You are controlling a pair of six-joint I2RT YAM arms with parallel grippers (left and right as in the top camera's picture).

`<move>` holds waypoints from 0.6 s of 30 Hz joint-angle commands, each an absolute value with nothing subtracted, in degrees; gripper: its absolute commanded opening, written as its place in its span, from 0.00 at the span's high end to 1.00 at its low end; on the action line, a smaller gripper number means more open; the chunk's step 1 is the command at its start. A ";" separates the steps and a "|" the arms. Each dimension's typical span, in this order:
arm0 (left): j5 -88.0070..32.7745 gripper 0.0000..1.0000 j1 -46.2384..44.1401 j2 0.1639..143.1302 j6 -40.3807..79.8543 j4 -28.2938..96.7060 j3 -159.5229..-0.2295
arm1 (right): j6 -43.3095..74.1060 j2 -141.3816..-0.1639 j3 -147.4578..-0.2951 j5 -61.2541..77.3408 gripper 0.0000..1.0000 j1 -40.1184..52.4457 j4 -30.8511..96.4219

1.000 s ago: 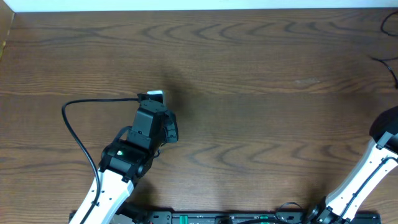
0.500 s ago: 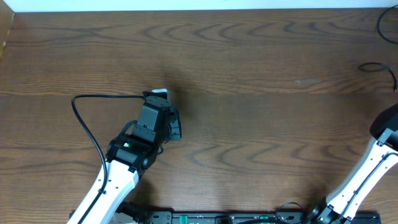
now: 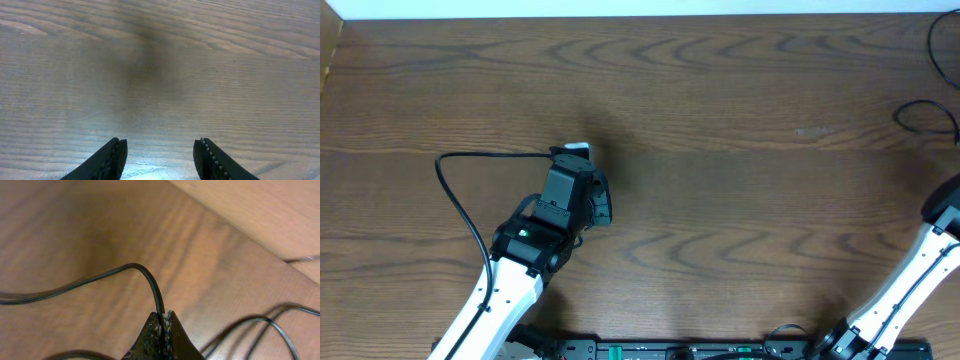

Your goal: Untangle cables

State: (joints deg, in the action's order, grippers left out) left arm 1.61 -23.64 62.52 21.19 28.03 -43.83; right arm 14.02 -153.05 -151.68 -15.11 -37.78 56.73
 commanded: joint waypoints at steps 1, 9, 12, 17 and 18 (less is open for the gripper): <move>1.50 0.48 -23.49 62.61 21.52 27.92 -43.59 | 14.55 -152.81 -152.11 -16.91 0.99 -39.40 57.45; 1.48 0.47 -23.49 63.26 21.52 27.90 -43.59 | 13.21 -152.81 -152.11 -15.97 0.99 -38.76 57.43; 1.48 0.47 -23.49 63.68 21.52 27.79 -43.59 | 13.21 -152.81 -152.11 -15.94 0.99 -38.13 57.36; 1.50 0.47 -23.49 64.10 21.52 27.73 -43.59 | 13.21 -152.81 -152.11 -15.92 0.99 -37.76 57.32; 1.50 0.47 -23.49 64.10 21.52 27.73 -43.59 | 13.21 -152.81 -152.11 -15.94 0.99 -37.76 57.47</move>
State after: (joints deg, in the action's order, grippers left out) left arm 1.58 -23.64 63.72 21.21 27.99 -43.83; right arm 13.80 -153.05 -151.68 -15.25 -38.02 57.36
